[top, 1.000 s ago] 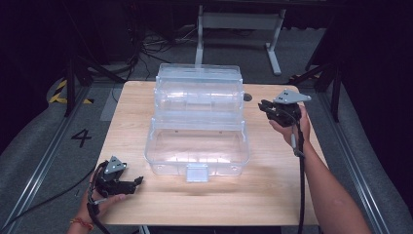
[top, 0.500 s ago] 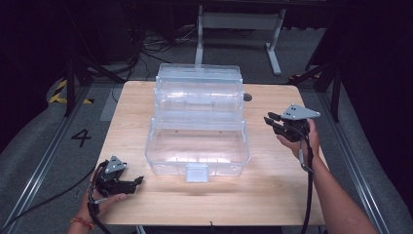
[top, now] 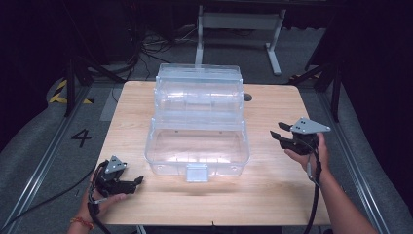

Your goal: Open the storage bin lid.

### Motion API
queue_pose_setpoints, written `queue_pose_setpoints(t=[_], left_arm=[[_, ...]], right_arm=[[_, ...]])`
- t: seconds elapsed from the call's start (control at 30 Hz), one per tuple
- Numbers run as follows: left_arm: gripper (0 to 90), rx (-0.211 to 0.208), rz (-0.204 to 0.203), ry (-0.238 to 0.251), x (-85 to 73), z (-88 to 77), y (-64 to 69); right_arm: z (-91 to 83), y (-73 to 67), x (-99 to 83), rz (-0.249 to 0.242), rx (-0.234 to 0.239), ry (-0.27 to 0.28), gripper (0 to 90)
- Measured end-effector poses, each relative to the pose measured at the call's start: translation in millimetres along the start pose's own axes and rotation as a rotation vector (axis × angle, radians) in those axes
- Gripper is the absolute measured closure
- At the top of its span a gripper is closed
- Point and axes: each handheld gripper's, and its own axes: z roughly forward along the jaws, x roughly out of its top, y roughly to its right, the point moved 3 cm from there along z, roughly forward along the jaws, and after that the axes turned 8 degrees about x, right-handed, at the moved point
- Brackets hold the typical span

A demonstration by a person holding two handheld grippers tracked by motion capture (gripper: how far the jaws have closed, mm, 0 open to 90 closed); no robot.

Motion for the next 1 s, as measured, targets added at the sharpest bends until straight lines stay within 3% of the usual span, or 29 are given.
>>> queue_pose_setpoints(t=[0.27, 0.5, 0.57, 0.7, 0.8, 0.87, 0.9, 1.0], left_arm=[[16.1, 0.0, 0.0, 0.0, 0.0, 0.0, 0.0], [16.1, 0.0, 0.0, 0.0, 0.0, 0.0, 0.0], [16.1, 0.0, 0.0, 0.0, 0.0, 0.0, 0.0], [16.1, 0.0, 0.001, 0.0, 0.0, 0.0, 0.0], [16.1, 0.0, 0.001, 0.0, 0.0, 0.0, 0.0], [16.1, 0.0, 0.001, 0.0, 0.0, 0.0, 0.0], [16.1, 0.0, 0.0, 0.0, 0.0, 0.0, 0.0], [16.1, 0.002, 0.002, 0.002, 0.0, 0.0, -0.2]], right_arm=[[-6.7, -2.1, -23.1, 0.024, -0.014, -0.03, 41.9], [-9.8, -12.0, -42.1, 0.008, 0.012, -0.062, 39.4], [-11.6, -15.1, -48.4, -0.008, -0.006, -0.07, 38.5], [-15.8, -18.0, -61.5, 0.019, -0.01, -0.068, 37.3], [-18.7, -16.9, -72.8, 0.074, 0.007, -0.087, 34.4], [-20.0, -16.8, -77.4, 0.077, -0.001, -0.09, 33.7], [-23.1, -17.1, -89.5, 0.112, 0.002, -0.12, 30.5], [-28.0, -18.4, -102.6, 0.14, -0.013, -0.138, 29.1]])
